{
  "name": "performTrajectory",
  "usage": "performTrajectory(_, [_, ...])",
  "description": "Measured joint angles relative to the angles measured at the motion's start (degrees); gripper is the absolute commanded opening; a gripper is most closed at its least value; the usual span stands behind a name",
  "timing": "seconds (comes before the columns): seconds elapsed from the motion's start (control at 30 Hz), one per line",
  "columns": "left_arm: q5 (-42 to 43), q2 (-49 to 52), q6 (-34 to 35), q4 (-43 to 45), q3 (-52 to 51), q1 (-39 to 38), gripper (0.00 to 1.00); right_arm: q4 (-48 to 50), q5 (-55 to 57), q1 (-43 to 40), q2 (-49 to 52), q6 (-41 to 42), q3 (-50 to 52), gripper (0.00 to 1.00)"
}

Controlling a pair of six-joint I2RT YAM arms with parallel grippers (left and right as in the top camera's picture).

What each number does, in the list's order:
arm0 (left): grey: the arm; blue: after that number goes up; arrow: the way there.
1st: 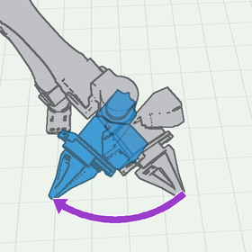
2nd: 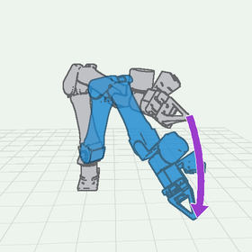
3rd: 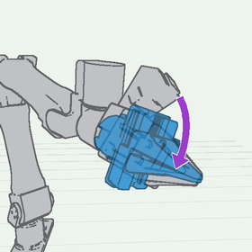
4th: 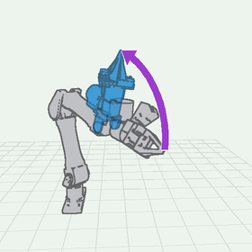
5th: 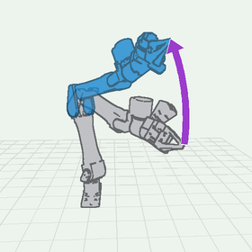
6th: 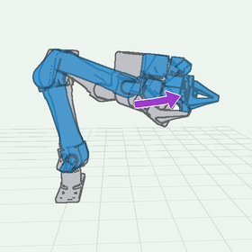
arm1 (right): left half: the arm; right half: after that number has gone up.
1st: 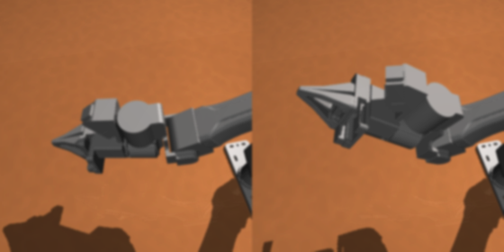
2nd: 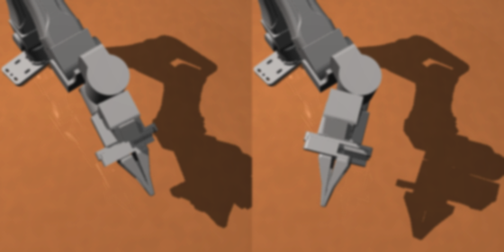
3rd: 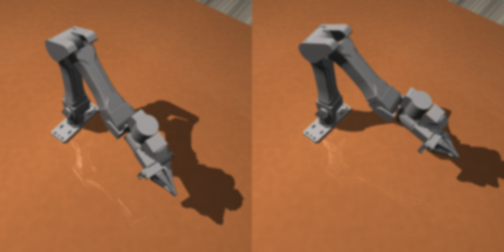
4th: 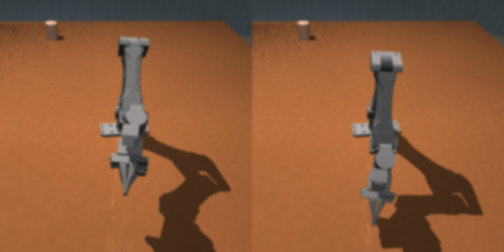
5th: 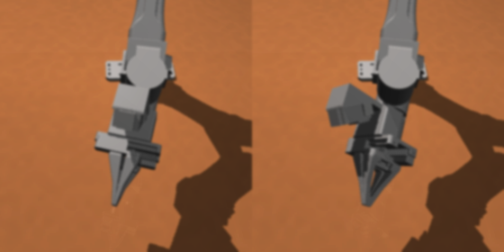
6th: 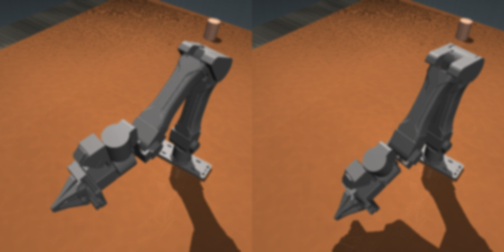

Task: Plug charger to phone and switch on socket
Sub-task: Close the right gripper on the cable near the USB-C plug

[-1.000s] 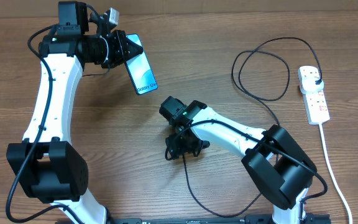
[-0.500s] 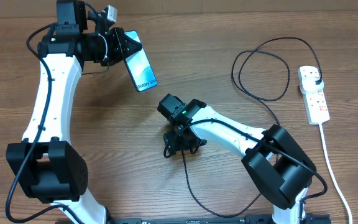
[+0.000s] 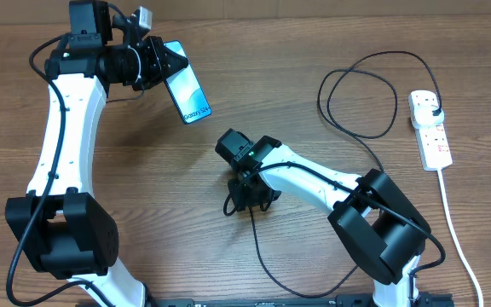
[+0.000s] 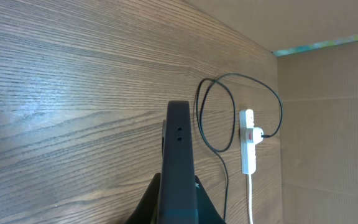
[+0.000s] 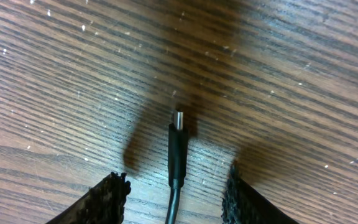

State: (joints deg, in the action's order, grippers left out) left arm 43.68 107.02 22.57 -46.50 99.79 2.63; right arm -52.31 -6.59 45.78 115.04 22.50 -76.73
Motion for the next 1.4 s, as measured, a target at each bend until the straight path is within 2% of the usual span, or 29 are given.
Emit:
performTrajectory(0.17, [0.00, 0.00, 0.17, 0.11, 0.00, 0.00, 0.04, 0.46, -0.04, 0.00, 0.00, 0.00, 0.00, 0.45])
performTrajectory(0.37, [0.00, 0.00, 1.16, 0.74, 0.00, 0.04, 0.04, 0.11, -0.09, 0.02, 0.33, -0.02, -0.22, 0.45])
performTrajectory(0.5, [0.02, 0.00, 1.84, 1.53, 0.00, 0.42, 0.04, -1.36, -0.15, 0.00, 1.14, -0.04, -1.36, 0.39])
performTrajectory(0.8, [0.00, 0.00, 2.82, 1.77, 0.00, 1.25, 0.04, -2.84, -0.33, 0.00, 2.23, -0.09, -2.89, 0.34])
performTrajectory(1.0, [0.00, 0.00, 2.82, 1.77, 0.00, 1.22, 0.04, -2.62, -0.48, 0.00, 2.45, -0.11, -3.02, 0.19])
performTrajectory(1.4, [0.00, 0.00, 2.82, 1.68, 0.00, 1.22, 0.04, -2.80, -0.55, 0.00, 2.56, -0.24, -3.10, 0.14])
